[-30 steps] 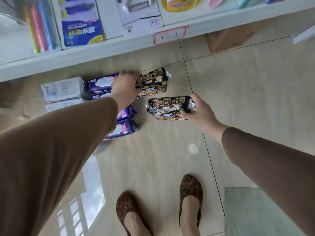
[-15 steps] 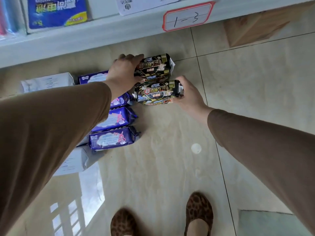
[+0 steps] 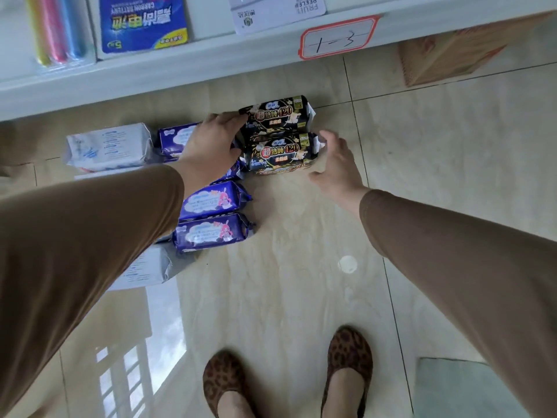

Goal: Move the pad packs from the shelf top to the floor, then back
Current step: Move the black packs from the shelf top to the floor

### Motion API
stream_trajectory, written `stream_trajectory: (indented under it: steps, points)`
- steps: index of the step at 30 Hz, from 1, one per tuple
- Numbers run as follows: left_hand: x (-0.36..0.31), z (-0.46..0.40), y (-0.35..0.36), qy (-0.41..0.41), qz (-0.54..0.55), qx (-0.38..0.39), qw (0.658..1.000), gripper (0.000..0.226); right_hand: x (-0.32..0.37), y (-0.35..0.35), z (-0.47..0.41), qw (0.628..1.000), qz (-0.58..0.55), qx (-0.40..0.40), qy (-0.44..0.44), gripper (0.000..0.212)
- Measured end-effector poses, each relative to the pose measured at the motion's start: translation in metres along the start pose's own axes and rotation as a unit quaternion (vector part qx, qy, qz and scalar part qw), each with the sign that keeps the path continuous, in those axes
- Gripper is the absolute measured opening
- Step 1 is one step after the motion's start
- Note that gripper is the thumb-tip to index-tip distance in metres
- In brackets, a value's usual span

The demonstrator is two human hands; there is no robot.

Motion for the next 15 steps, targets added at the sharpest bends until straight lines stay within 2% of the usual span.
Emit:
stream_trajectory:
  steps: [8, 15]
  points:
    - [-0.049, 0.113, -0.073, -0.047, 0.034, 0.021, 0.998, 0.064, 0.042, -0.096, 0.116, 0.992, 0.119, 0.049, -0.001, 0.059]
    - [-0.133, 0.196, -0.226, -0.07, 0.056, 0.008, 0.996, 0.06, 0.155, -0.234, 0.217, 0.99, 0.126, 0.062, -0.022, 0.056]
Point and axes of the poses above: each hand's wrist, its own z-axis away from the middle knuckle, its own y-axis out of the palm, x = y × z, the point moved 10 cm from there along -z, towards the middle knuckle, and after that the axes turned 2 degrees about -x, right-handed, at the moved point
